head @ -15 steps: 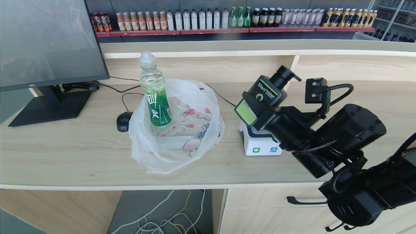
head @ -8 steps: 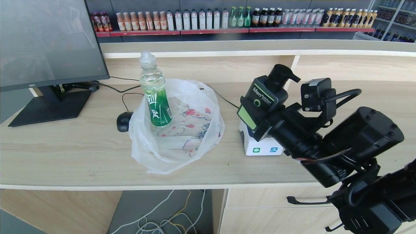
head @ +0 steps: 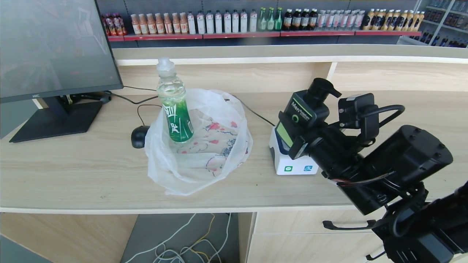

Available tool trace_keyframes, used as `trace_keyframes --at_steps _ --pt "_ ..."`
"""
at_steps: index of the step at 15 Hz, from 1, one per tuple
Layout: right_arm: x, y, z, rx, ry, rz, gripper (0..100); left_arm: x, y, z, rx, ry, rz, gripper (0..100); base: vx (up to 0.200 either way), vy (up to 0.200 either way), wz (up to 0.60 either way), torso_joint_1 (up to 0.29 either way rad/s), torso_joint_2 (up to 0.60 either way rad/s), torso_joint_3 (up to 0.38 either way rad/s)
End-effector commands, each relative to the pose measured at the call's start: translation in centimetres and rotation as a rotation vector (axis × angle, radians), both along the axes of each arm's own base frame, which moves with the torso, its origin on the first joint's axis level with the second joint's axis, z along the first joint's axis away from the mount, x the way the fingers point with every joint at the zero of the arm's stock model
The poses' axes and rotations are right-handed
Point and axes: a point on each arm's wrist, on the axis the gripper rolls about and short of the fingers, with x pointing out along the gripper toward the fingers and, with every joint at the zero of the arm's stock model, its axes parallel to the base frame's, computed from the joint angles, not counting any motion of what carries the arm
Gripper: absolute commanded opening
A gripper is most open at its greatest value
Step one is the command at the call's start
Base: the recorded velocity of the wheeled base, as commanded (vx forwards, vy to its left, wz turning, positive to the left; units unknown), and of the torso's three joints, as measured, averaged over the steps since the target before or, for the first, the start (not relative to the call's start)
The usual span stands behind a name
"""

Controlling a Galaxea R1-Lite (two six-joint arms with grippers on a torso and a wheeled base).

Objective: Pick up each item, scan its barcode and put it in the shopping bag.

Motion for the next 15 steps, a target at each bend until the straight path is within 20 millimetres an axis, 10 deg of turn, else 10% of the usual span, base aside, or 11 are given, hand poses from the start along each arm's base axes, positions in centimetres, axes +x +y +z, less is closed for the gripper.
trace_keyframes --at_steps 1,6,15 --pt "0.19 -0.07 -0.16 -0.004 0.003 -0.007 0 0.00 0.00 0.00 0.001 0.000 0.000 100 0.000 0.000 0.00 0.000 0.00 0.000" --pt "0.28 0.05 -0.40 -0.016 0.005 -0.009 0 0.00 0.00 0.00 0.003 0.000 0.000 100 0.000 0.000 0.00 0.000 0.00 0.000" --pt "0.80 -0.35 -0.42 -0.015 0.004 -0.031 0 0.00 0.00 0.00 0.000 0.000 0.002 100 0.000 0.200 0.00 0.003 0.00 0.002"
